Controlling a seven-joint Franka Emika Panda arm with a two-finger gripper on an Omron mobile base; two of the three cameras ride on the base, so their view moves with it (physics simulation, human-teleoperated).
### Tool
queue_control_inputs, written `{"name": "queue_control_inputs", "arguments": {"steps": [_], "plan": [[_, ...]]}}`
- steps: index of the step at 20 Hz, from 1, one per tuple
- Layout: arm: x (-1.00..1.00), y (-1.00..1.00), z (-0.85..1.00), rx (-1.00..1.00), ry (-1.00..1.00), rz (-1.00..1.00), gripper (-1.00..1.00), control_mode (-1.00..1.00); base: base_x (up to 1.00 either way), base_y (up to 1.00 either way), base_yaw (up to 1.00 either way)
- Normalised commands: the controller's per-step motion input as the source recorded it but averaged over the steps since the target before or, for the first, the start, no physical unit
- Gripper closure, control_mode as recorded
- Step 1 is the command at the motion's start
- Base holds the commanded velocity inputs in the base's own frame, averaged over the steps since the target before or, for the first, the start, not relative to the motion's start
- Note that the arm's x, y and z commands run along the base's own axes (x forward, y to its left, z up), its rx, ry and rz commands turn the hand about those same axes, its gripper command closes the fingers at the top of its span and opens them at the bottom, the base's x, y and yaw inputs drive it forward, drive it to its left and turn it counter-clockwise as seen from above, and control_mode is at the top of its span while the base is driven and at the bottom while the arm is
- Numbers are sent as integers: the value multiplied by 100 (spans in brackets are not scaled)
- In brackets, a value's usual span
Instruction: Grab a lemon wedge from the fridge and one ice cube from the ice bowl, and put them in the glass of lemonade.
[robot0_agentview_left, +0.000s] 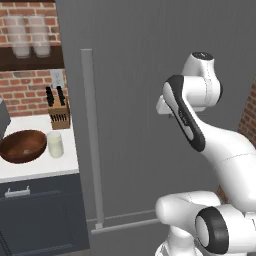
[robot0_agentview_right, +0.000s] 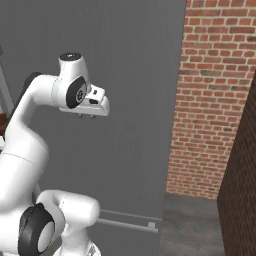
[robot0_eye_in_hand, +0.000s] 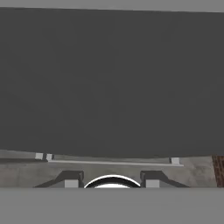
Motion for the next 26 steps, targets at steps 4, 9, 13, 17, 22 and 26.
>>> {"name": "queue_control_inputs", "arguments": {"steps": [4, 9, 13, 17, 22, 26], "plan": [[-9, -3, 0, 0, 0, 0, -100, -100, 0, 0, 0], [-33, 0, -10, 0, 0, 0, -100, -100, 0, 0, 0], [-2, 60, -13, -3, 0, 0, -100, -100, 0, 0, 0], [1, 25, -5, -2, 0, 0, -100, 100, 1, 75, 0], [0, 0, 0, 0, 0, 0, -100, 100, -3, 47, 0], [0, 0, 0, 0, 0, 0, -100, 100, 0, 2, 0]]}}
